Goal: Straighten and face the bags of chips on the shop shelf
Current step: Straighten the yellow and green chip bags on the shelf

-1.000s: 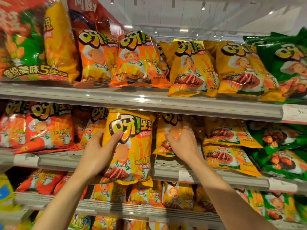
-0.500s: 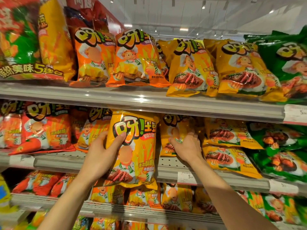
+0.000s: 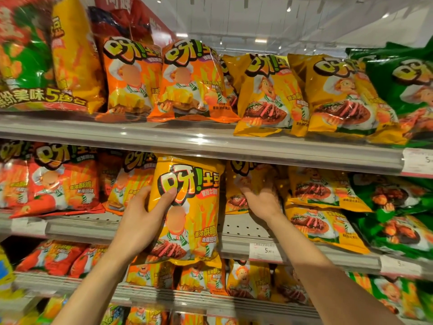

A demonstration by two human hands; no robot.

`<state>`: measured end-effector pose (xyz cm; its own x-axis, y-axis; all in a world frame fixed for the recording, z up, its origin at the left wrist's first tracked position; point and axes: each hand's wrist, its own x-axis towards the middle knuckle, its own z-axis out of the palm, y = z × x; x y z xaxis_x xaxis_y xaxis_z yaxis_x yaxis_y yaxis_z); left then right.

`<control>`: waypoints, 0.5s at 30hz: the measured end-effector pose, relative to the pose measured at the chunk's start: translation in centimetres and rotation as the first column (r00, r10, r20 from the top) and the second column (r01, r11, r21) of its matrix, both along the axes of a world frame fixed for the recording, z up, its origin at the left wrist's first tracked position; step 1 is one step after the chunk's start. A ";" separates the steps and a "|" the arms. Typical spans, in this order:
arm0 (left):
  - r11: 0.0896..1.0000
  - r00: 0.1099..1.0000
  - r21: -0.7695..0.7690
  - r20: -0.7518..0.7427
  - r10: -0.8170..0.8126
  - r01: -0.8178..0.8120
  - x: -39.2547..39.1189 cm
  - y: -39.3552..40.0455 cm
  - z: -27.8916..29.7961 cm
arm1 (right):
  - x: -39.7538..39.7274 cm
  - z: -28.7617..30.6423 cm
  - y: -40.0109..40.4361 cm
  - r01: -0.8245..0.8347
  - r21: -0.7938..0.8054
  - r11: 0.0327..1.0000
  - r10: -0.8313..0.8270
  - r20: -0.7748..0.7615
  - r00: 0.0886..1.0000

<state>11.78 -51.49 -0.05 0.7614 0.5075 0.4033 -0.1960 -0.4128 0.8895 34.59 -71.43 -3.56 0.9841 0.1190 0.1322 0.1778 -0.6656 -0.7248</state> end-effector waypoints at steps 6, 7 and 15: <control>1.000 1.000 -0.002 0.003 -0.008 0.008 0.9 -1.3 -0.3 | -4.4 2.8 -2.2 -0.090 0.257 0.962 0.082 0.042 0.996; 1.000 1.000 -0.002 -0.003 -0.011 0.011 1.2 -1.6 -0.4 | -5.6 3.0 -2.6 -0.141 0.273 0.952 0.131 0.055 0.990; 0.998 1.000 0.057 -0.001 -0.031 0.032 4.6 -5.5 -0.2 | -10.8 2.4 -1.7 -0.305 0.501 0.810 0.387 -0.066 0.920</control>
